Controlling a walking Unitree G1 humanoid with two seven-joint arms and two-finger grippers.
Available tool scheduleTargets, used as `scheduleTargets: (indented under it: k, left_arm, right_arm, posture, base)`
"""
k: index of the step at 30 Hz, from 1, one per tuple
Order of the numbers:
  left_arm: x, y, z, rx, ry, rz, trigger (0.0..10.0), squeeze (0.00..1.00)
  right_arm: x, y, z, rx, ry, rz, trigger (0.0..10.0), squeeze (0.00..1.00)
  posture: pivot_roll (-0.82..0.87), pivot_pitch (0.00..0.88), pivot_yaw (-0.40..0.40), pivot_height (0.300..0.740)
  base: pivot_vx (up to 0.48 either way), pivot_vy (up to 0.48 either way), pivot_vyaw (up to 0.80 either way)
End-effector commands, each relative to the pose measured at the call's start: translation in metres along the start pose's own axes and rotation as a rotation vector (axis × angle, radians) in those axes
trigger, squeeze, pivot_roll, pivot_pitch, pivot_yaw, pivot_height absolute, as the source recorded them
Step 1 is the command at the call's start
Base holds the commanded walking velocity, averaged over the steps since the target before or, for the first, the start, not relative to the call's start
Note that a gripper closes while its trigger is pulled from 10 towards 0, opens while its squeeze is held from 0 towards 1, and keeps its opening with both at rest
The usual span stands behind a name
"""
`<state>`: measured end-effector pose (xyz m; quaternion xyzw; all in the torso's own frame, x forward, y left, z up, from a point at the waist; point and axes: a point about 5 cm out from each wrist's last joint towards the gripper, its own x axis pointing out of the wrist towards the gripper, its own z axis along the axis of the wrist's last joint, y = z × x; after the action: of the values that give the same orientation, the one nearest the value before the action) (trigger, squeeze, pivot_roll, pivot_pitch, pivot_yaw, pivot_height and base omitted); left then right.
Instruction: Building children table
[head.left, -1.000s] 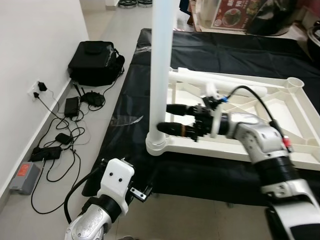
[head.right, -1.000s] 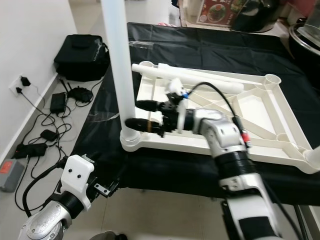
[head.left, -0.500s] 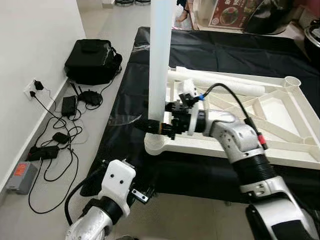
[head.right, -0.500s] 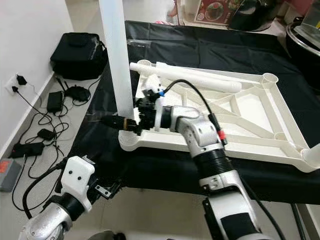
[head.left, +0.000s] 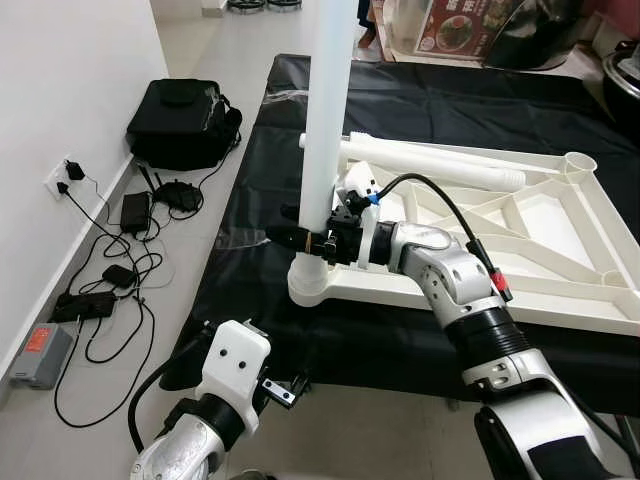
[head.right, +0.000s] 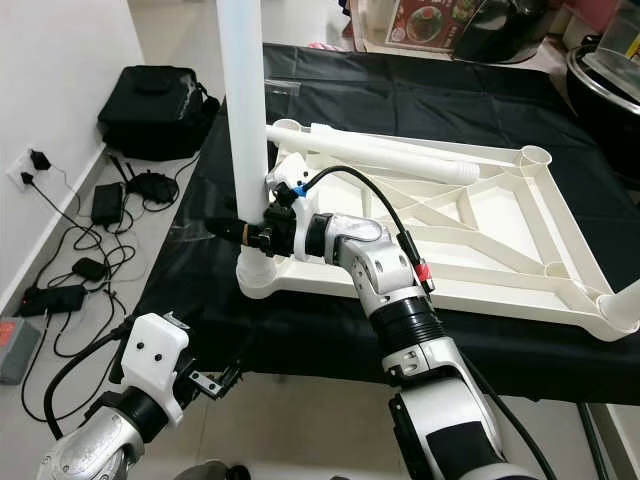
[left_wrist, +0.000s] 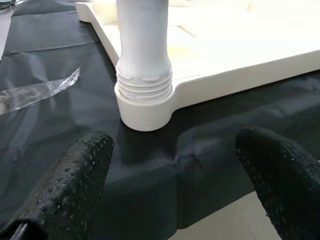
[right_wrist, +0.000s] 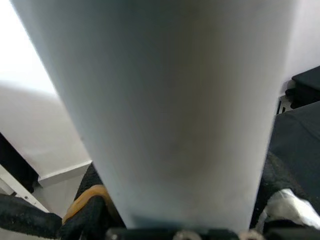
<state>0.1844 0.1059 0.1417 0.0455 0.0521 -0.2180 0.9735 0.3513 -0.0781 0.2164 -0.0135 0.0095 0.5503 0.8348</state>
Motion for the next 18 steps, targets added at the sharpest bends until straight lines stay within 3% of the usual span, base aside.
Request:
scheduleTargets:
  k: [1, 6, 8, 11, 13, 15, 18]
  left_arm:
    - [-0.001, 0.001, -0.005, 0.017, 0.022, 0.007, 10.0, 0.00]
    - [0.000, 0.002, -0.004, 0.028, 0.021, 0.004, 10.0, 0.00]
    - [0.001, 0.002, -0.005, 0.031, 0.022, 0.006, 10.0, 0.00]
    - [0.002, 0.003, -0.005, 0.035, 0.021, 0.005, 10.0, 0.00]
    - [0.002, 0.003, -0.005, 0.035, 0.021, 0.005, 10.0, 0.00]
    - [0.003, 0.004, -0.004, 0.036, 0.019, 0.005, 10.0, 0.00]
    - [0.005, 0.003, -0.003, 0.036, 0.010, 0.003, 10.0, 0.00]
  right_arm:
    - [-0.009, -0.006, 0.001, 0.024, -0.020, -0.030, 0.0, 0.00]
    - [-0.027, -0.014, -0.003, 0.013, 0.011, -0.052, 0.0, 0.00]
    - [-0.052, -0.021, -0.008, 0.012, 0.050, -0.053, 0.0, 0.00]
    - [-0.075, -0.028, -0.010, -0.011, 0.089, -0.062, 0.0, 0.00]
    - [-0.075, -0.028, -0.010, -0.011, 0.089, -0.062, 0.0, 0.00]
    - [-0.087, -0.039, -0.008, -0.018, 0.092, -0.139, 0.0, 0.00]
    - [-0.092, -0.047, -0.003, -0.018, 0.066, -0.214, 0.0, 0.00]
  posture:
    - [0.17, 0.125, -0.084, 0.740]
    - [0.17, 0.126, -0.085, 0.740]
    - [0.17, 0.128, -0.082, 0.740]
    - [0.17, 0.126, -0.085, 0.740]
    - [0.17, 0.126, -0.085, 0.740]
    - [0.16, 0.127, -0.081, 0.740]
    - [0.16, 0.127, -0.081, 0.740]
  base:
    - [0.000, 0.000, 0.00]
    - [0.000, 0.000, 0.00]
    - [0.000, 0.000, 0.00]
    - [0.000, 0.000, 0.00]
    - [0.000, 0.000, 0.00]
    - [0.000, 0.000, 0.00]
    - [0.000, 0.000, 0.00]
